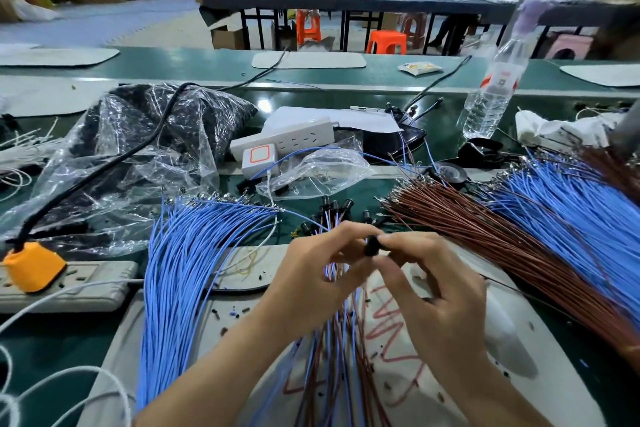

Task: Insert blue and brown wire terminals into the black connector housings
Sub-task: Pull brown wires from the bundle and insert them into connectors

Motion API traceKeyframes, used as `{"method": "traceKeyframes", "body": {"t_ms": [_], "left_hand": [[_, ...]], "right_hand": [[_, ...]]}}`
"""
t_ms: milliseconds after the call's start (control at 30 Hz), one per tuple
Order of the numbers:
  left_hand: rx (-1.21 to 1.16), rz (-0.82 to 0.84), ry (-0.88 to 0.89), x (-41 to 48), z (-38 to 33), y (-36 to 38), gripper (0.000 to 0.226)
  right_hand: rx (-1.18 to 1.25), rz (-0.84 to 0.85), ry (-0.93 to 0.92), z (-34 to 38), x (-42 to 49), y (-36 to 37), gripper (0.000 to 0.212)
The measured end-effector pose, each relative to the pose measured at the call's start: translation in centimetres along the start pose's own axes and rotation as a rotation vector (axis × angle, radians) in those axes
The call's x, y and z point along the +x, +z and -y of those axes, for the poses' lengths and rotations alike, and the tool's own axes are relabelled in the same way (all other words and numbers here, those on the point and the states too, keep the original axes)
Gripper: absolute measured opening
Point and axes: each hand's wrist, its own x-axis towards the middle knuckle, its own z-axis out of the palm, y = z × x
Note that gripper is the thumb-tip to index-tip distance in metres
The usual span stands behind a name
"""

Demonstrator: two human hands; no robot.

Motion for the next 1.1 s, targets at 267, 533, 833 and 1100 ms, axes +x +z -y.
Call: {"method": "traceKeyframes", "body": {"t_ms": [267,533,833,1100], "left_hand": [[-0.128,-0.301,-0.123,0.5,0.6,-1.1,0.012],[-0.144,-0.388,-0.155,0.6,0.3,-1.3,0.011],[-0.124,-0.382,-0.151,0.7,0.4,-1.4,0.015],[-0.023,-0.293,-0.144,0.4,0.9,-1.3,0.008]], "right_hand": [[-0.584,0.038,0.516,-5.8,4.3,-7.7,0.012],[-0.827,0.567,0.708,-6.8,3.3,-10.0,0.022],[-0.897,0.476,0.686,-6.9,3.8,-9.9,0.011],[-0.783,-0.049,0.411,-6.0,6.2,-8.9,0.007]]}}
